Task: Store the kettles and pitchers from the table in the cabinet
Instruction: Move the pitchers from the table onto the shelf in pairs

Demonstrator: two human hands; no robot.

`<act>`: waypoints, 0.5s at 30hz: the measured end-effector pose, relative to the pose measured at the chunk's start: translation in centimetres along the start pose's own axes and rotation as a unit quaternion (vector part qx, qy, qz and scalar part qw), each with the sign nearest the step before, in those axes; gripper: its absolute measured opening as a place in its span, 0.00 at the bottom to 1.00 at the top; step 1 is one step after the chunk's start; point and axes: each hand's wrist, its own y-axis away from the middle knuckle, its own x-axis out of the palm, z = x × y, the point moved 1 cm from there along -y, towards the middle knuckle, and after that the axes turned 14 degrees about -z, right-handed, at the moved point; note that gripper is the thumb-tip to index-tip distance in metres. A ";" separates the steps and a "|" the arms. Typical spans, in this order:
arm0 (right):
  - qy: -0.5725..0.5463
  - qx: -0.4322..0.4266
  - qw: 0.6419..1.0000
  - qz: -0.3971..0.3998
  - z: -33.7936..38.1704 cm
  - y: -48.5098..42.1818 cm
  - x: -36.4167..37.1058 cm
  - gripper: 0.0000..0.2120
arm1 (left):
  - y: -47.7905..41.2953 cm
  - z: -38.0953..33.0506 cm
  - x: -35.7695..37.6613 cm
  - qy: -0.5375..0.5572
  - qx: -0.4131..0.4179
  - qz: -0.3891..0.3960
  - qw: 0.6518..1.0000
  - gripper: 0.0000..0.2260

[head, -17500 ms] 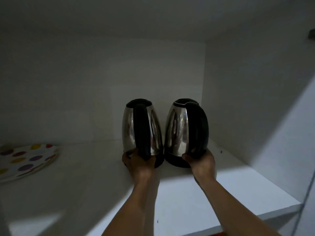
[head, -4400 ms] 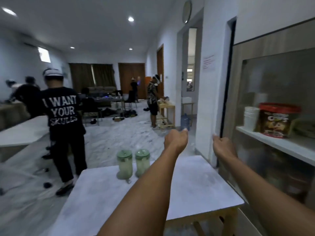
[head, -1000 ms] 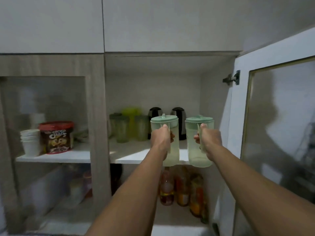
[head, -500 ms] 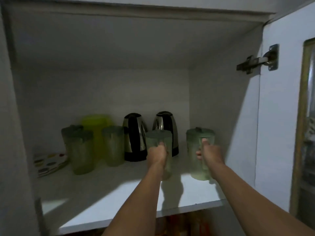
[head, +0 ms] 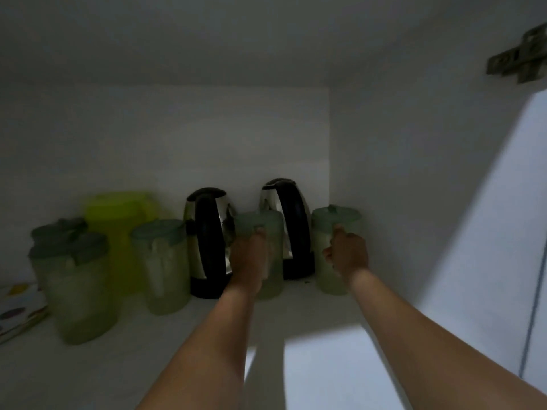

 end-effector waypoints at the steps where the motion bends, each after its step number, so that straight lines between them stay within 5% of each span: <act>1: 0.001 -0.007 1.000 -0.001 -0.1 -0.3 0.5 0.25 | -0.3 0.1 0.1 0.005 -0.001 0.008 1.000 0.19; 15: -0.007 -0.019 1.000 -0.002 -1.0 -2.9 -0.4 0.31 | -0.1 0.2 2.8 0.041 -0.040 -0.024 0.998 0.19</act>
